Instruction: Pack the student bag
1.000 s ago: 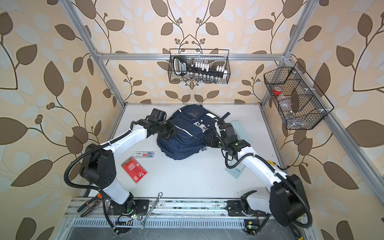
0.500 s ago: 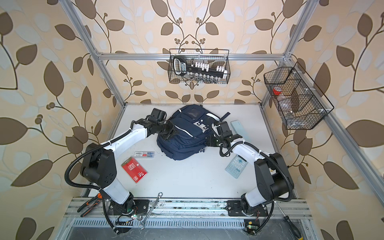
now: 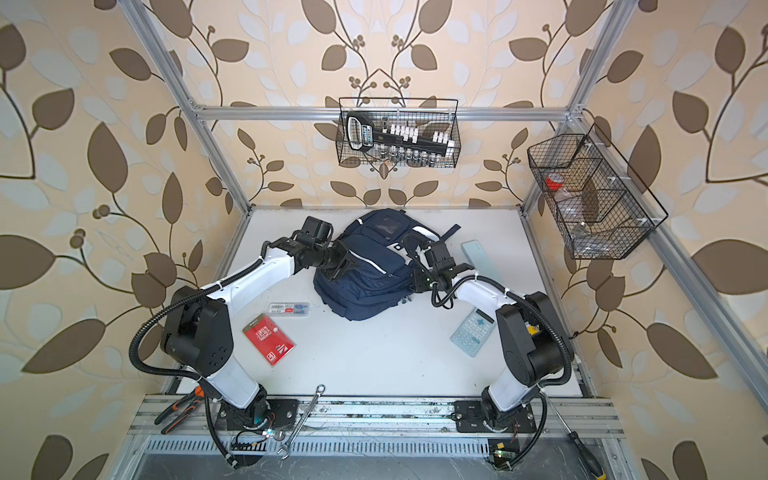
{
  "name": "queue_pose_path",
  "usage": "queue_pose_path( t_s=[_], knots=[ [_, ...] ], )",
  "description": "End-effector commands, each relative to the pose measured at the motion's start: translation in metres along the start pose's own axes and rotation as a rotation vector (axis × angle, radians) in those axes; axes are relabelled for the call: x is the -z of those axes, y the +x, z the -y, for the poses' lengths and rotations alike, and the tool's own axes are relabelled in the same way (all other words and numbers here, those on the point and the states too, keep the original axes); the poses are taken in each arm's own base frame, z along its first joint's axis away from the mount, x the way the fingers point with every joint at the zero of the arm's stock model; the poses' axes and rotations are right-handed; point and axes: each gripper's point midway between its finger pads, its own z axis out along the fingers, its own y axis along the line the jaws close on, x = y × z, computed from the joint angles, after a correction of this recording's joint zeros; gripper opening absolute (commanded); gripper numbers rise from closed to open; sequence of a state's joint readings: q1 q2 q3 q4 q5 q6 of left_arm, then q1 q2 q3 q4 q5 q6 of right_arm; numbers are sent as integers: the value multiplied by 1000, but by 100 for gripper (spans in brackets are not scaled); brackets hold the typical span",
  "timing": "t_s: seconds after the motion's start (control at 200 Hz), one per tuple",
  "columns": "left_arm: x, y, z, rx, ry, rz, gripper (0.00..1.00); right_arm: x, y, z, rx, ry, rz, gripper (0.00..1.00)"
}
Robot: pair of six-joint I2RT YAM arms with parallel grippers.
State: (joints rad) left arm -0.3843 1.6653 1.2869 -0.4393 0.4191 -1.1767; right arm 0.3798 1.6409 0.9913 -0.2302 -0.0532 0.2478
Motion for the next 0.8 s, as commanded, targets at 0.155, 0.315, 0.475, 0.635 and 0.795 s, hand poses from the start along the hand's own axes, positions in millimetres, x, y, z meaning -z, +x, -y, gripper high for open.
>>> queue_pose_path(
  t_s=[0.155, 0.315, 0.475, 0.635, 0.795],
  knots=[
    [17, 6, 38, -82, 118, -36, 0, -6, -6, -10, 103, -64, 89, 24],
    [14, 6, 37, -80, 113, -38, 0, -6, -4, -11, 114, -71, 104, 15],
    [14, 4, 36, -80, 111, -33, 0, 2, -9, -11, 104, -68, 126, 0],
    [13, 3, 35, -75, 114, -34, 0, 25, -11, -8, 29, -62, 158, 0],
    [17, 5, 41, -79, 134, -44, 0, 47, -16, -8, -134, -261, 213, 43]
  ],
)
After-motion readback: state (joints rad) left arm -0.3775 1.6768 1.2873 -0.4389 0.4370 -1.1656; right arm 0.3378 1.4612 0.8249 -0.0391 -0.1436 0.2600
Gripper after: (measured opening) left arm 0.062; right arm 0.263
